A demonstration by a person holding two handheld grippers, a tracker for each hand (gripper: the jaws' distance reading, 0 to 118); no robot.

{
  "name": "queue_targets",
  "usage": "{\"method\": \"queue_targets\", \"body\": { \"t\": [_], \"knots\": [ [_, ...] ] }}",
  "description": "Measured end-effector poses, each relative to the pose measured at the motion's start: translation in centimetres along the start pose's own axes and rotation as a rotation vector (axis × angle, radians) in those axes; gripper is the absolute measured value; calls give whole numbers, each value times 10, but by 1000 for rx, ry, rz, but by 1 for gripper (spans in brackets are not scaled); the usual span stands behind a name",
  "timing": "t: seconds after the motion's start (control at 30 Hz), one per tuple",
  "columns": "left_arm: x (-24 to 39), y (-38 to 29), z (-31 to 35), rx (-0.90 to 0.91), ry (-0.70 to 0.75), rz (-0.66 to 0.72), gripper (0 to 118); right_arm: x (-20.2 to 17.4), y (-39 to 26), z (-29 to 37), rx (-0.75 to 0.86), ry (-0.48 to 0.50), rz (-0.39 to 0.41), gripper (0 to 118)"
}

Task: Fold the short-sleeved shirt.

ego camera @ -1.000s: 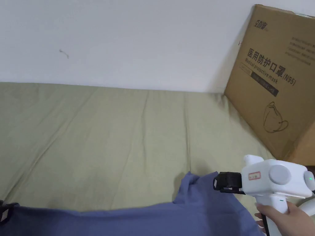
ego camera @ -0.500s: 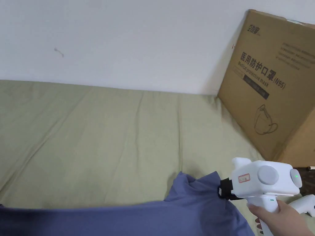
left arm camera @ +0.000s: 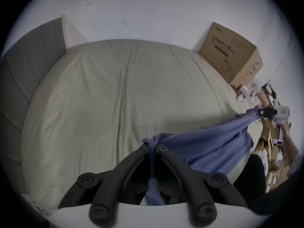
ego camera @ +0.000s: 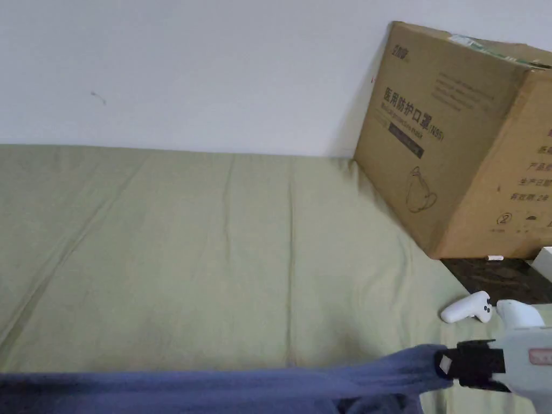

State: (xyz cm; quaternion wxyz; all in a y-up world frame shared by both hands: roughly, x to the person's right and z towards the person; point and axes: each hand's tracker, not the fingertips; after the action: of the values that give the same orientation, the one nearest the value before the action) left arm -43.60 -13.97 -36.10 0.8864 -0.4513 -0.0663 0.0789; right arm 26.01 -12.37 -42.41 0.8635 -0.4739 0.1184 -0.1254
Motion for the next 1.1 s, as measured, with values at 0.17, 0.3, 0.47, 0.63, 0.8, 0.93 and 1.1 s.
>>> {"method": "queue_targets", "body": {
  "t": [0.17, 0.3, 0.47, 0.63, 0.8, 0.93, 1.1],
  "knots": [
    [7, -56, 6, -100, -68, 12, 6, 22, -69, -2, -111, -48, -61, 0],
    [5, -88, -1, -150, -72, 44, 6, 30, -101, -24, -161, -66, -92, 0],
    [20, -100, 6, -169, -73, 93, 21, 14, -107, -32, -186, -129, -31, 17],
    [22, -100, 13, -128, -64, 111, 118, -5, -101, -24, -88, -203, 28, 118],
    [46, -85, 34, 33, -88, 153, 117, -47, -85, -3, 105, -174, 26, 117],
    [78, -69, 41, 130, -55, 146, 117, -93, -76, -8, 151, -162, 130, 117],
    [118, -55, 35, 153, 46, 153, 45, -149, -72, -19, 219, -131, 210, 77]
  ]
}}
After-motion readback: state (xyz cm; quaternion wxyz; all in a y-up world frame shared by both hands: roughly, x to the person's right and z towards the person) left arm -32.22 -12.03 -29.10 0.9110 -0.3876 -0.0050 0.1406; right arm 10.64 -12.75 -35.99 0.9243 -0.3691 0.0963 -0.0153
